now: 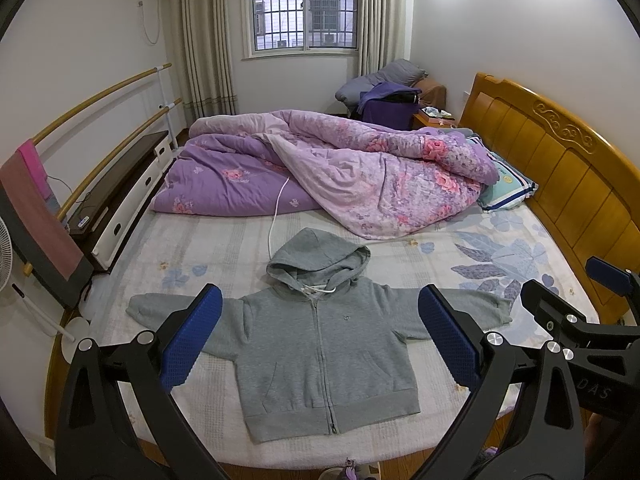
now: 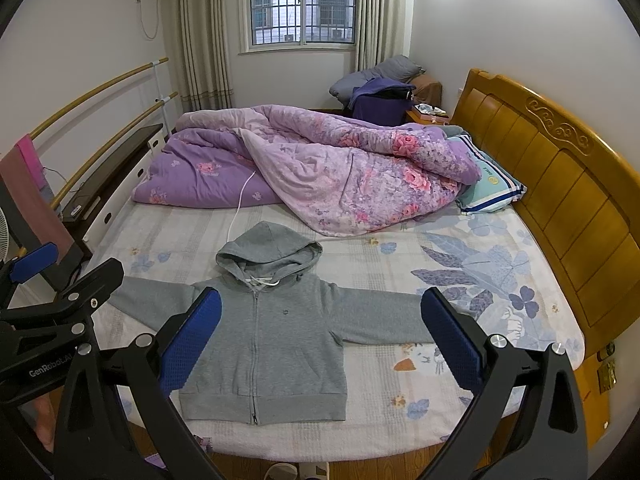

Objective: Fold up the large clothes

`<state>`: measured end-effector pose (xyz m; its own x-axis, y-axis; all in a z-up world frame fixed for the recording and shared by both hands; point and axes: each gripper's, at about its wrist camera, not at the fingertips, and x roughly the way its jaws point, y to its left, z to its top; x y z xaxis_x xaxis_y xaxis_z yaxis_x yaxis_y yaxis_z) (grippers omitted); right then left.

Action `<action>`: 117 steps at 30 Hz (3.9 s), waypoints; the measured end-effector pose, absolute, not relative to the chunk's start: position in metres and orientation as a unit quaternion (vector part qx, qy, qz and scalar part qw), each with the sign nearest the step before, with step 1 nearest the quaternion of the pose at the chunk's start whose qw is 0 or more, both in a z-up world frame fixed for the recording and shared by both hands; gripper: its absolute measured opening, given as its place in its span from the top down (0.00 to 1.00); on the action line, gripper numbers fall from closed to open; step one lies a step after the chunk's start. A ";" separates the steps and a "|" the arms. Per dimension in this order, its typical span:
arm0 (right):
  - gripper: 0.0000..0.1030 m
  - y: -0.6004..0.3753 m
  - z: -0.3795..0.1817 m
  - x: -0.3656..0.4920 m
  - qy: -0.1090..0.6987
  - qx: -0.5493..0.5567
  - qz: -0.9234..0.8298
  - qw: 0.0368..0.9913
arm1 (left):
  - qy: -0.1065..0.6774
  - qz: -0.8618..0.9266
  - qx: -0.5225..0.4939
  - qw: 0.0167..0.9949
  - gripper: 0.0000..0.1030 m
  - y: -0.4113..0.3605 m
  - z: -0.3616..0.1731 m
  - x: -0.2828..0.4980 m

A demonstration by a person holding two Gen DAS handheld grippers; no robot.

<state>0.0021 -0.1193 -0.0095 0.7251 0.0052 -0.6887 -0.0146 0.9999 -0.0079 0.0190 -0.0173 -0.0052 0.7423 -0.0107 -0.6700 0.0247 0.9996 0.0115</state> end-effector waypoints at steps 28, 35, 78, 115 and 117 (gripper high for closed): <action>0.07 -0.121 -0.021 0.020 0.381 -0.004 0.019 0.924 | 0.360 -0.008 0.014 0.933 0.05 0.015 -0.030 0.016; 0.07 -0.120 -0.022 0.021 0.382 -0.004 0.020 0.924 | 0.362 -0.004 0.014 0.932 0.05 0.034 -0.043 0.012; 0.07 -0.163 -0.050 0.069 0.424 0.031 0.056 0.903 | 0.412 0.016 0.030 0.911 0.05 -0.002 -0.041 0.057; 0.07 0.177 -0.306 0.245 0.582 -0.025 0.043 0.812 | 0.557 0.027 -0.134 0.819 0.05 0.433 -0.326 0.227; 0.07 0.193 -0.326 0.252 0.582 -0.039 0.040 0.811 | 0.567 0.057 -0.173 0.803 0.05 0.477 -0.353 0.230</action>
<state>0.2520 0.1929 -0.3264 0.3194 0.0206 -0.9474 -0.1107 0.9937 -0.0157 0.2304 0.4770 -0.3534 0.3500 -0.1055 -0.9308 -0.2871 0.9337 -0.2138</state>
